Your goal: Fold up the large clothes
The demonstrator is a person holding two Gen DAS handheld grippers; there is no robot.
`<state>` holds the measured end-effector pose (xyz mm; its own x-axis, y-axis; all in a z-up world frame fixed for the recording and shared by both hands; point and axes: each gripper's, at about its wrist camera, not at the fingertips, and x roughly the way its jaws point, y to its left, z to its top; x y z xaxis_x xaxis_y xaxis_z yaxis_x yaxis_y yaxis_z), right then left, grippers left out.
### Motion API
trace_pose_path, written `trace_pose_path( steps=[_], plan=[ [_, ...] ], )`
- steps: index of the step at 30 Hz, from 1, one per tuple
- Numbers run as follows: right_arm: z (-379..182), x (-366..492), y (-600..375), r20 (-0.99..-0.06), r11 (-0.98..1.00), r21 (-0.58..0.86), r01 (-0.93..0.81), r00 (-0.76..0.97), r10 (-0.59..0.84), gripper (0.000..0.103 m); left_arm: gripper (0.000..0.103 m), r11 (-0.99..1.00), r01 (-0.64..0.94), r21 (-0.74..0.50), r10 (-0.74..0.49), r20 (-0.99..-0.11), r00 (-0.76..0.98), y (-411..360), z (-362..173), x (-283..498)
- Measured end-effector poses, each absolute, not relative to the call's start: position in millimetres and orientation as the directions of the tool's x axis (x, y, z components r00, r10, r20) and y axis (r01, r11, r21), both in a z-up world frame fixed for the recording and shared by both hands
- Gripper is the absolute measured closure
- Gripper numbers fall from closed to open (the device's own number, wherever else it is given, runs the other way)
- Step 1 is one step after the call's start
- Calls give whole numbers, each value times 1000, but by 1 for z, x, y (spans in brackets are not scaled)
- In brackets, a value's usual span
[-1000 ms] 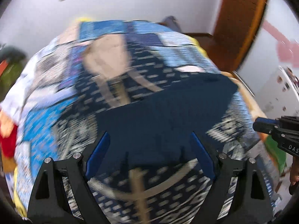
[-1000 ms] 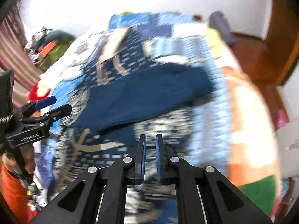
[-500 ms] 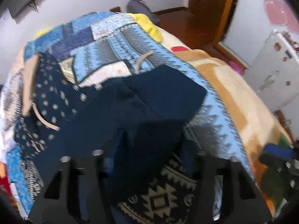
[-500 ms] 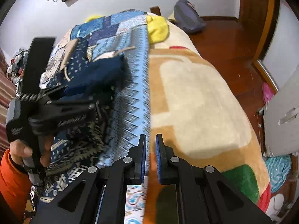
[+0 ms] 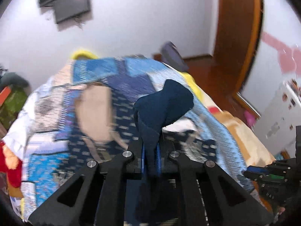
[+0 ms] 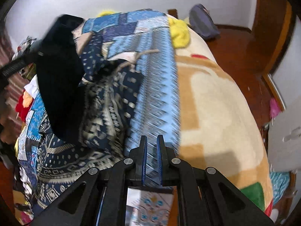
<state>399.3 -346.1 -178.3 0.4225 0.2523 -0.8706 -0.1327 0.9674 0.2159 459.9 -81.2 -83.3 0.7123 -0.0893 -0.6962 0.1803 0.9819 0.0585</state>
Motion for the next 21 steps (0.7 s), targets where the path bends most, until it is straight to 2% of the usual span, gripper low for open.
trace_pose_path(
  steps=[4, 9, 13, 18, 21],
  plan=[
    [-163, 410, -316, -861, 969, 151, -196, 455, 227, 97, 94, 995, 75, 61, -16, -655, 755, -12, -64, 451],
    [-150, 426, -281, -852, 964, 112, -239, 476, 217, 97, 94, 1000, -18, -1, 13, -665, 747, 61, -74, 442],
    [-162, 440, -255, -872, 960, 106, -260, 439, 216, 97, 94, 998, -56, -25, 22, -712, 702, 102, -109, 433],
    [-208, 453, -224, -928, 957, -63, -282, 370, 48, 97, 94, 992, -114, -54, 26, -794, 608, 141, -177, 423],
    [-216, 449, -219, -913, 948, -120, -294, 408, 11, 97, 94, 986, -142, -90, 4, -830, 558, 160, -214, 416]
  ],
)
